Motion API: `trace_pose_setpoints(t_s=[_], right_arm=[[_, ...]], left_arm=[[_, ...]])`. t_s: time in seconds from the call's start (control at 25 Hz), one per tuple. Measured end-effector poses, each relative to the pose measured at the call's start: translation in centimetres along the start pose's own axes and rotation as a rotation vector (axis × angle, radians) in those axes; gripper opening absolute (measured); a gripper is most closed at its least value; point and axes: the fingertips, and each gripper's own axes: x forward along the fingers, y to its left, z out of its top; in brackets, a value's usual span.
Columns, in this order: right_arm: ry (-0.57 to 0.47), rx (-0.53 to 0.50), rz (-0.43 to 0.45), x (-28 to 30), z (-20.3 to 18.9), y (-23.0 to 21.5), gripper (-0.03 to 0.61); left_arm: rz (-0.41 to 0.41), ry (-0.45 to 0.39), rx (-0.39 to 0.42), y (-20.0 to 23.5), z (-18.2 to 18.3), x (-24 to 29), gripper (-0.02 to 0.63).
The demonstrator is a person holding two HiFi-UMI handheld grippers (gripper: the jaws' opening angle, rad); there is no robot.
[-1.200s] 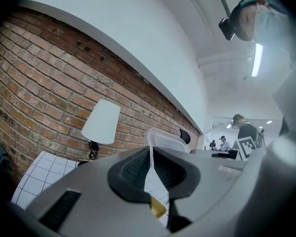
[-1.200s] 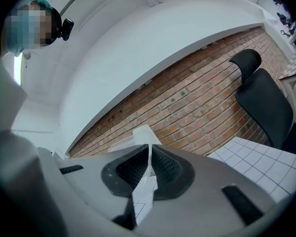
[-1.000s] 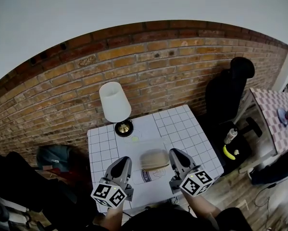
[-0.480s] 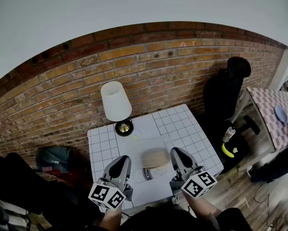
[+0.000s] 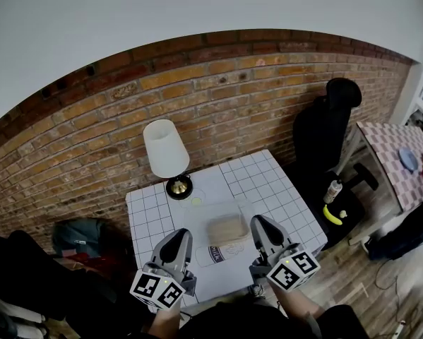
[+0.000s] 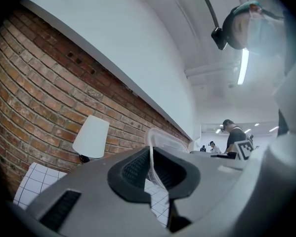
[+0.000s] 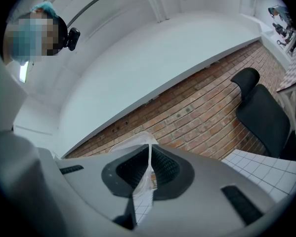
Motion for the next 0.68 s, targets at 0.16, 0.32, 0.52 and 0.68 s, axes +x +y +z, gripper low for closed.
trace_pose_setpoints(t_s=[0.16,0.32,0.52,0.68], right_arm=[[-0.003,0.0,-0.005,-0.23,0.08,-0.07,0.017],[-0.004,0.0,-0.006,-0.33,0.09,-0.08,0.017],[-0.001,0.003,-0.004,-0.27,0.09,-0.32,0.017],[0.002,0.004,-0.002,-0.15,-0.12,-0.66,0.017]], left_arm=[[-0.003,-0.003,-0.003,-0.2,-0.02,0.04,0.028],[-0.003,-0.003,-0.003,-0.28,-0.02,0.0,0.028],[0.003,0.0,-0.005,-0.28,-0.27,0.16,0.029],[0.008,0.005,-0.009,-0.1,-0.65,0.37,0.028]])
